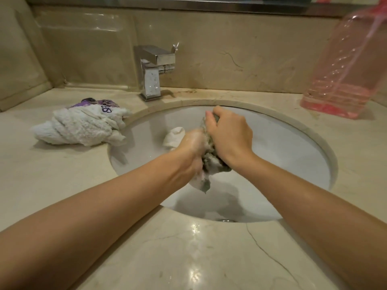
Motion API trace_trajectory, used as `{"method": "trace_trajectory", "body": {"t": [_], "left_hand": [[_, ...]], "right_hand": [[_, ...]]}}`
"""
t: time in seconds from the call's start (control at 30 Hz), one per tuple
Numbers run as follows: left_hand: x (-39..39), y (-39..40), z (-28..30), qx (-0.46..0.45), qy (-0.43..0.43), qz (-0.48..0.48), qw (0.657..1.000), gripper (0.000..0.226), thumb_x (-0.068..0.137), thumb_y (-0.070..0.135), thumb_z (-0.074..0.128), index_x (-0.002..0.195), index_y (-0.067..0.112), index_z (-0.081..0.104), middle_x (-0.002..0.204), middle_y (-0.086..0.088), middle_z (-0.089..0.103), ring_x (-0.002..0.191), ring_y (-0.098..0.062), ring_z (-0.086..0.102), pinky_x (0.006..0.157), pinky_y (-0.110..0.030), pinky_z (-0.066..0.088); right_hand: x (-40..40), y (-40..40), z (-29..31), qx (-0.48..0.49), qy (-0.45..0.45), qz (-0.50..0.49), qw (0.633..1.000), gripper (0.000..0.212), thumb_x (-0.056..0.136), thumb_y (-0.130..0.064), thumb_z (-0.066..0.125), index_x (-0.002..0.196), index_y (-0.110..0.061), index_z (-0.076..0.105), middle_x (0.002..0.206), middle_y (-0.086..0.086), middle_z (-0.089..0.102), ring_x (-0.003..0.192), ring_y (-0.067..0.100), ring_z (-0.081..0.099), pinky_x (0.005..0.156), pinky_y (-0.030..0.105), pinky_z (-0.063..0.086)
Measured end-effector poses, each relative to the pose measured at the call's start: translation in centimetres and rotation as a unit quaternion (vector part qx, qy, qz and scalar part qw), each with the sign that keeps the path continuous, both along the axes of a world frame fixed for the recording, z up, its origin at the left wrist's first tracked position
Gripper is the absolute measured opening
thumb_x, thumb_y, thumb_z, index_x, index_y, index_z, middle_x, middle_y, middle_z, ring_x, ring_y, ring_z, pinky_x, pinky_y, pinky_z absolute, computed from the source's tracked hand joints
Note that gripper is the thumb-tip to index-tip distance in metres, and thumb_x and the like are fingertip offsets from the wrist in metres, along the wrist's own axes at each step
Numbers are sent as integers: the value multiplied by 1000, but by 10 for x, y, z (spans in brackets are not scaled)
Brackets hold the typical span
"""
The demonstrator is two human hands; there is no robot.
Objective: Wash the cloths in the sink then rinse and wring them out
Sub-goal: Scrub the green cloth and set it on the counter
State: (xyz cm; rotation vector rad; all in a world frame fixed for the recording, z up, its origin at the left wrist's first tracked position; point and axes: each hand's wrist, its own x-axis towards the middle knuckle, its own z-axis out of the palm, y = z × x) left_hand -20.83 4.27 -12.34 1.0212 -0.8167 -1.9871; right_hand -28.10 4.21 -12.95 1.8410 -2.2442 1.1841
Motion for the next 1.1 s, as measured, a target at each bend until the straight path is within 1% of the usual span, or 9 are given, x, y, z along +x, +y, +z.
{"method": "trace_trajectory", "body": {"t": [0.13, 0.2, 0.33, 0.5, 0.63, 0.7, 0.8, 0.97, 1.1], "left_hand": [[-5, 9, 0, -62, 33, 124, 990, 40, 106, 26, 28, 68, 14, 38, 54, -3, 42, 51, -7, 46, 56, -15, 35], [-1, 5, -1, -60, 64, 101, 991, 42, 106, 27, 26, 67, 16, 39, 48, 1, 46, 47, -6, 50, 53, -15, 39], [7, -2, 4, -5, -63, -2, 998, 43, 103, 32, 31, 69, 14, 50, 63, -8, 53, 60, -20, 54, 59, -27, 43], [5, -8, -8, -37, -24, 38, 998, 41, 106, 34, 24, 73, 21, 45, 44, 13, 56, 49, -4, 57, 42, -15, 46], [3, -7, -4, -6, -41, 1, 999, 41, 104, 32, 30, 72, 14, 50, 62, -8, 53, 62, -19, 54, 60, -28, 43], [-3, 4, 1, -62, -32, 55, 996, 43, 104, 33, 35, 69, 15, 49, 50, -1, 47, 47, -10, 50, 51, -21, 43], [1, 7, 11, -121, 32, 199, 972, 48, 98, 33, 43, 53, 17, 45, 46, 10, 21, 40, -4, 20, 42, -13, 20], [2, -11, -3, -2, -28, 11, 1000, 44, 105, 25, 26, 73, 10, 51, 53, -7, 57, 53, -17, 58, 53, -25, 46], [4, -9, 4, -44, -61, -49, 996, 47, 105, 23, 24, 76, 3, 56, 51, -10, 62, 41, -19, 62, 36, -20, 48]], "right_hand": [[15, 22, -4, -91, 27, 80, 992, 26, 100, -33, 45, 76, -24, 44, 59, -5, 43, 63, 25, 49, 57, 34, 36], [19, 27, -6, -96, 18, 99, 990, 27, 99, -33, 45, 75, -24, 44, 57, -5, 42, 62, 25, 48, 56, 33, 36], [-3, -4, -1, 11, -14, 6, 1000, 32, 101, -34, 40, 77, -18, 52, 65, -3, 49, 74, 26, 54, 58, 32, 31], [15, 23, -4, -83, 7, 76, 994, 29, 99, -34, 46, 73, -23, 45, 62, -2, 49, 66, 26, 52, 59, 34, 39], [-2, -3, 2, 3, -48, -10, 999, 38, 100, -35, 41, 65, -20, 41, 62, -5, 47, 72, 25, 50, 51, 31, 28], [8, 8, 1, -34, -18, 24, 999, 36, 100, -35, 42, 67, -21, 38, 63, -3, 47, 70, 26, 47, 55, 33, 29], [29, 31, 0, -129, 26, 92, 987, 30, 99, -34, 46, 72, -23, 39, 60, -1, 43, 63, 28, 43, 56, 33, 32], [-7, -14, -3, 19, -9, -18, 1000, 34, 102, -34, 37, 85, -12, 58, 76, 1, 60, 78, 27, 54, 57, 31, 33], [-23, -17, -9, 27, -50, -33, 998, 35, 102, -37, 37, 81, -16, 55, 78, 1, 57, 79, 25, 50, 65, 32, 34]]}}
